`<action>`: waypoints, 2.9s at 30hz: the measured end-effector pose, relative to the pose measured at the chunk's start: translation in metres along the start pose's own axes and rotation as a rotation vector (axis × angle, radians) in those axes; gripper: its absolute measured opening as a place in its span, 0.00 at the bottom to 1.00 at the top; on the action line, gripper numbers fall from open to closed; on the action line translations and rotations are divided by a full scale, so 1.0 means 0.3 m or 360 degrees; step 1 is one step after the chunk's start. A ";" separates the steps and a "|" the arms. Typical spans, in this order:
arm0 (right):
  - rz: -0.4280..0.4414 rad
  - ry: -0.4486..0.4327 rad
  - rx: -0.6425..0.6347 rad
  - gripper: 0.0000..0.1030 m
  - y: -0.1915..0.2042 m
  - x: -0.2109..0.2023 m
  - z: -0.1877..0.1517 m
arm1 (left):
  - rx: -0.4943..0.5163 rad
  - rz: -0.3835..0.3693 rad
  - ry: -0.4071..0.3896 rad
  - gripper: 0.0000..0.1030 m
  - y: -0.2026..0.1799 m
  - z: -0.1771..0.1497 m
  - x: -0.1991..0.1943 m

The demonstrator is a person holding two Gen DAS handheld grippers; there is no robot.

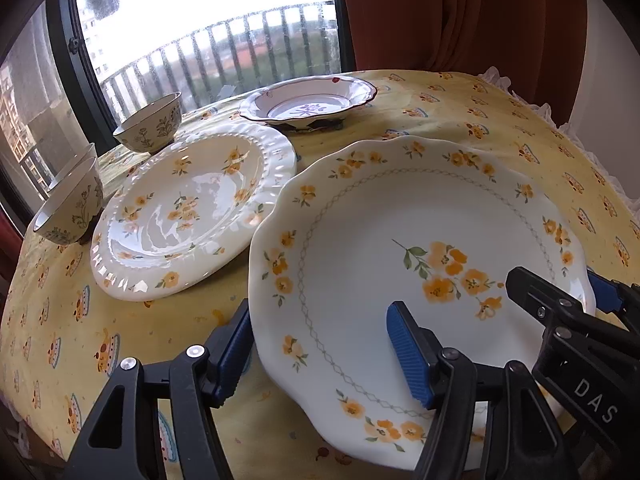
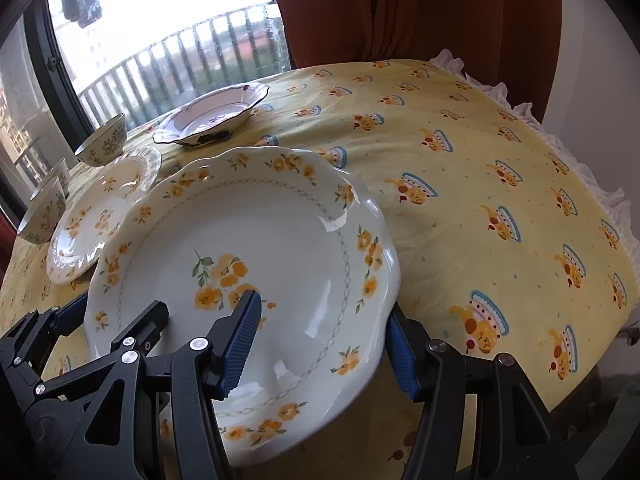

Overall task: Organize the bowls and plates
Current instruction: 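Lift the scalloped plate with both grippers and carry it toward the bowls, then lower the scalloped plate onto the cloth and open both grippers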

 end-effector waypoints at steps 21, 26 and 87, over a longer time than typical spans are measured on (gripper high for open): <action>-0.0045 0.0112 -0.0251 0.61 0.008 0.123 0.121 | -0.0086 -0.0014 0.0086 0.69 0.024 0.068 0.070; -0.0070 0.0122 -0.0237 0.61 -0.001 0.102 0.105 | -0.0079 -0.0040 0.0103 0.69 0.018 0.064 0.065; 0.0037 0.0029 -0.0711 0.61 1.071 -0.101 -0.044 | -0.0634 0.0159 -0.0096 0.68 1.018 -0.194 -0.207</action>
Point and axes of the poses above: each gripper's, at about its wrist camera, not at the fingertips, and x roughly the way its jaws point, y to its left, z to its top, the point moved 9 cm from there along x, roughly the way its jaws point, and after that the axes turned 6 degrees about -z, right-handed, at the moved point
